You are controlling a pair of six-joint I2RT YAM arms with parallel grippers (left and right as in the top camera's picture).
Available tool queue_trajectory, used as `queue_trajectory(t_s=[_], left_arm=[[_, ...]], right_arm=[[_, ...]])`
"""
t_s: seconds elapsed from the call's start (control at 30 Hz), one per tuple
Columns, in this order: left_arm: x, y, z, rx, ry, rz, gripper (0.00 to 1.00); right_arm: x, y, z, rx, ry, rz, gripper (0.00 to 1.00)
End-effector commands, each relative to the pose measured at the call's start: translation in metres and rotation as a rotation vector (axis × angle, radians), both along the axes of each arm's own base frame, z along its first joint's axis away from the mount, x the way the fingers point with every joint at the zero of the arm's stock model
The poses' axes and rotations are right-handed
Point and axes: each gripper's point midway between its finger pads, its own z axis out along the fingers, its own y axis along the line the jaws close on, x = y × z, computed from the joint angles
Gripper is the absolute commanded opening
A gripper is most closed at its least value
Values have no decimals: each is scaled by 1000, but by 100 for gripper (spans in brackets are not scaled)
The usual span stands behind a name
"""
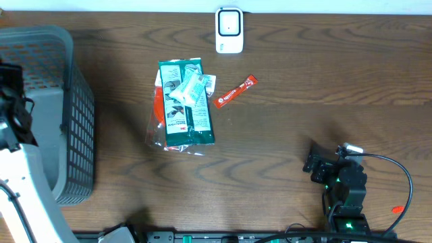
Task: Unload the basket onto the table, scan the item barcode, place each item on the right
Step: 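Lift the green-lidded jar up out of the basket with the left gripper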
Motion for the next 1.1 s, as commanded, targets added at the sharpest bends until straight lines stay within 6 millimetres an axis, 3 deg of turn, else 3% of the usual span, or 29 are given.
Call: queue_trajectory(t_s=[0.0,0.43,1.07], left_arm=[[0,-16,34,75,-64,-57,25],[20,-67,76,238,-147,-254,25],[41,-129,98,608,-32,-440,26]], right_arm=[[-1,0,-1,8,2,-9,99],[-1,0,-1,8,4,-9,99],[-1,0,-2,8,5,-9,99]])
